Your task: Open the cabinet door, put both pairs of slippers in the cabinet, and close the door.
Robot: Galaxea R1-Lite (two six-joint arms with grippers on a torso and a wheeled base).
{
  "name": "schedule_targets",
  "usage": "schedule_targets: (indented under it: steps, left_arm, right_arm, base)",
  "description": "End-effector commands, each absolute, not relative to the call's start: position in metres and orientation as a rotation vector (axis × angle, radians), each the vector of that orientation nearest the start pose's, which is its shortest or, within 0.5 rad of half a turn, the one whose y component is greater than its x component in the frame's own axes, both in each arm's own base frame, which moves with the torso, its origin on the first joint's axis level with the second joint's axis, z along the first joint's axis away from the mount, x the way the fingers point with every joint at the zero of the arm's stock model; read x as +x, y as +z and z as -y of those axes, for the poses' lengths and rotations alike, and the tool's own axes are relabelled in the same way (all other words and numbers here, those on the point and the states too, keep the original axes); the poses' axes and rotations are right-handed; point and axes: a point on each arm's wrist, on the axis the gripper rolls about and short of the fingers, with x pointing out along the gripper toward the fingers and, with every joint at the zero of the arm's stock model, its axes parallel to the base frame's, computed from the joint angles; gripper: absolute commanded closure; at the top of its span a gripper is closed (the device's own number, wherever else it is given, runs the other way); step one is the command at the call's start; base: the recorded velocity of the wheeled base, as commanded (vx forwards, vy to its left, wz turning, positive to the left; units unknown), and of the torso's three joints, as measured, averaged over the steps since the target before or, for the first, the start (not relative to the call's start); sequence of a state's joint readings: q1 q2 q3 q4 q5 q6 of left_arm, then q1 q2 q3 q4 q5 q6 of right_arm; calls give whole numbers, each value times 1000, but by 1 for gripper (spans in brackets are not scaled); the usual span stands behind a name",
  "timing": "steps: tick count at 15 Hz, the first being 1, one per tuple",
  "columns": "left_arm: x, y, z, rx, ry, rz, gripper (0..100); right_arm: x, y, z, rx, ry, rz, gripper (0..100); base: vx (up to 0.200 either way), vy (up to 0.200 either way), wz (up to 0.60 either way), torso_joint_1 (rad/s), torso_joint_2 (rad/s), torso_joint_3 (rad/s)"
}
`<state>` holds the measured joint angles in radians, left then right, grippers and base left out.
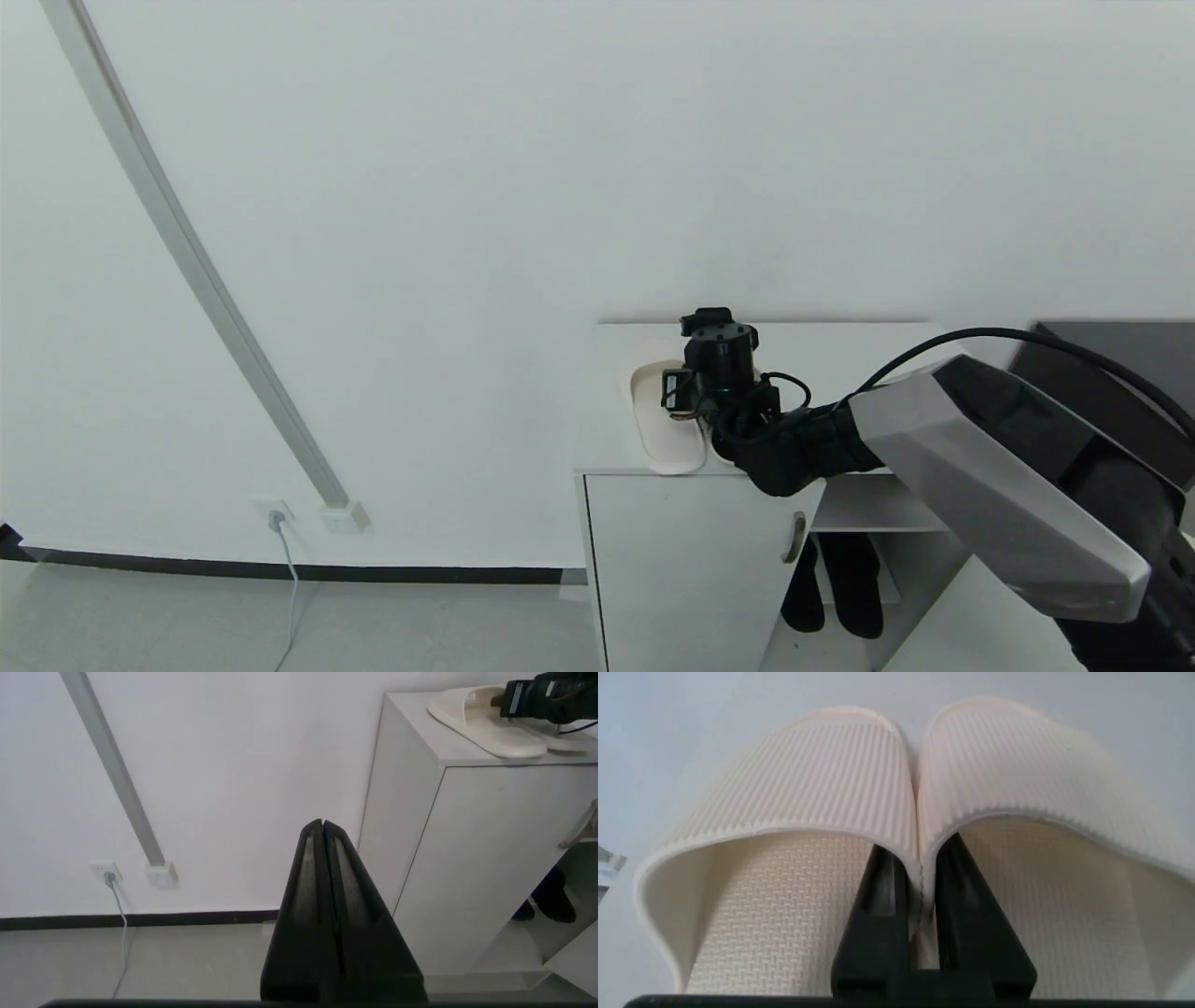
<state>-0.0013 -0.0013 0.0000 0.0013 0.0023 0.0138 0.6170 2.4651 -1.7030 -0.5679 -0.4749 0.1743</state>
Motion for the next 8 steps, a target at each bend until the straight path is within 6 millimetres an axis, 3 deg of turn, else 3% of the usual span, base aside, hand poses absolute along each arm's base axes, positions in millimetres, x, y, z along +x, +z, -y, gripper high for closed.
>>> schedule_targets:
  steps: [1, 4, 7, 8]
  left_arm:
    - [-23, 75, 0, 14, 2, -2, 100]
    - [-23, 75, 0, 12, 2, -2, 100]
    - [-23, 75, 0, 8, 0, -2, 100]
    - [-23, 75, 0, 8, 0, -2, 100]
  right_arm:
    - [415, 123, -275, 87, 119, -160, 100]
    - [386, 150, -258, 99, 164, -148, 100]
    - [356, 150, -245, 101, 192, -144, 100]
    - [329, 144, -233, 93, 225, -152, 100]
  base:
    - [0, 0, 0, 0, 0, 0]
    - [0, 0, 0, 0, 0, 0]
    - [0, 0, 0, 0, 0, 0]
    - [0, 0, 0, 0, 0, 0]
